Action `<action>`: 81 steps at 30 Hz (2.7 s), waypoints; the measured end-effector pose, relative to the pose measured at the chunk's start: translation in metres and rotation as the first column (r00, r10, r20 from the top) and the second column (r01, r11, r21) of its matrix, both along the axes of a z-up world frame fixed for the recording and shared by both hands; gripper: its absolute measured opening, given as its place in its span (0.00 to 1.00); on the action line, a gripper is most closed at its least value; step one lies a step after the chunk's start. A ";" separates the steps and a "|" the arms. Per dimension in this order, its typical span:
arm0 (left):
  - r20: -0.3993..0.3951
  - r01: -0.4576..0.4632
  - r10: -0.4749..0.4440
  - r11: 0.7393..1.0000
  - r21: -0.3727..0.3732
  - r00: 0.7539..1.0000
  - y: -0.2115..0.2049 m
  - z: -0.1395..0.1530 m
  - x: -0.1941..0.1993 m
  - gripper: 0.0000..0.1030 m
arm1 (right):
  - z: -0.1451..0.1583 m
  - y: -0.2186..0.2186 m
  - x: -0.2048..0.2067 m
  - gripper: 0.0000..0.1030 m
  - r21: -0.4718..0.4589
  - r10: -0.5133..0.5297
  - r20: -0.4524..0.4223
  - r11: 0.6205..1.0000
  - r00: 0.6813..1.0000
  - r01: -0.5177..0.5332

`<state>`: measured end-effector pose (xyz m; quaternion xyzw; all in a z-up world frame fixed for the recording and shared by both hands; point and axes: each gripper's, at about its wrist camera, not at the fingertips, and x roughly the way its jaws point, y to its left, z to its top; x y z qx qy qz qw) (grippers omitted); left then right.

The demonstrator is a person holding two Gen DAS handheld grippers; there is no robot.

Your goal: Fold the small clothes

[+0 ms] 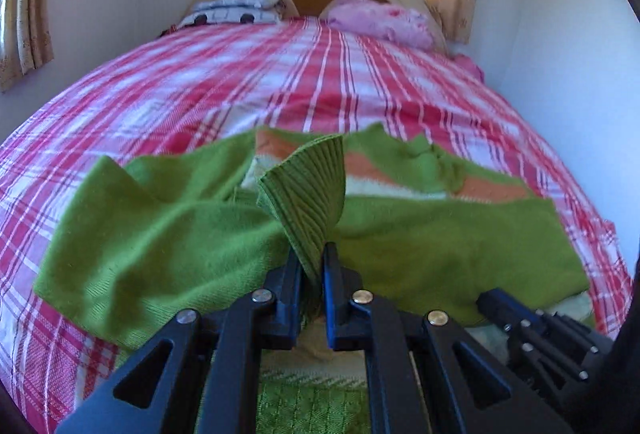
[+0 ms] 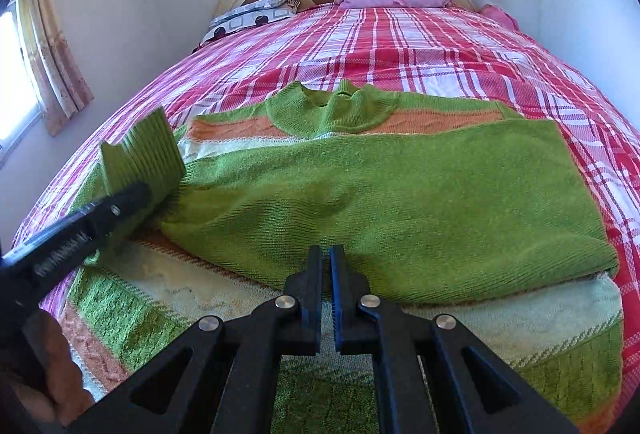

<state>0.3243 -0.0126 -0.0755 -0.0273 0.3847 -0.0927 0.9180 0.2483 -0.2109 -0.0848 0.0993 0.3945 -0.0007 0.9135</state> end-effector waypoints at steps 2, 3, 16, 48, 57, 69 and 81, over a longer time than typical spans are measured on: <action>-0.030 0.013 -0.013 1.000 0.008 0.999 -0.004 -0.006 0.000 0.10 | 0.000 0.000 0.000 0.03 -0.001 0.000 0.000 1.000 1.000 0.000; -0.041 0.014 -0.014 1.000 0.012 0.999 -0.005 -0.008 0.001 0.14 | 0.000 0.000 0.000 0.03 -0.002 0.000 -0.001 1.000 1.000 0.000; -0.036 -0.205 0.205 0.978 0.028 0.978 0.084 -0.014 -0.060 0.76 | 0.000 0.000 0.001 0.03 -0.002 0.001 -0.003 1.000 1.000 -0.001; -0.136 -0.260 0.234 0.939 -0.224 0.963 0.112 -0.035 -0.064 0.84 | 0.086 0.087 0.031 0.03 -0.162 0.119 0.153 0.982 0.981 -0.093; -0.138 -0.262 0.235 0.938 -0.229 0.962 0.114 -0.036 -0.066 0.84 | 0.155 0.004 0.017 0.03 -0.254 0.016 0.271 0.966 0.962 0.056; -0.142 -0.262 0.236 0.943 -0.204 0.961 0.110 -0.037 -0.062 0.85 | 0.046 -0.081 0.015 0.04 -0.212 -0.117 0.014 0.970 0.993 0.117; -0.096 -0.267 0.258 0.958 -0.108 0.961 0.096 -0.019 -0.058 0.85 | 0.066 -0.104 -0.030 0.16 -0.220 -0.284 0.089 0.929 0.955 0.297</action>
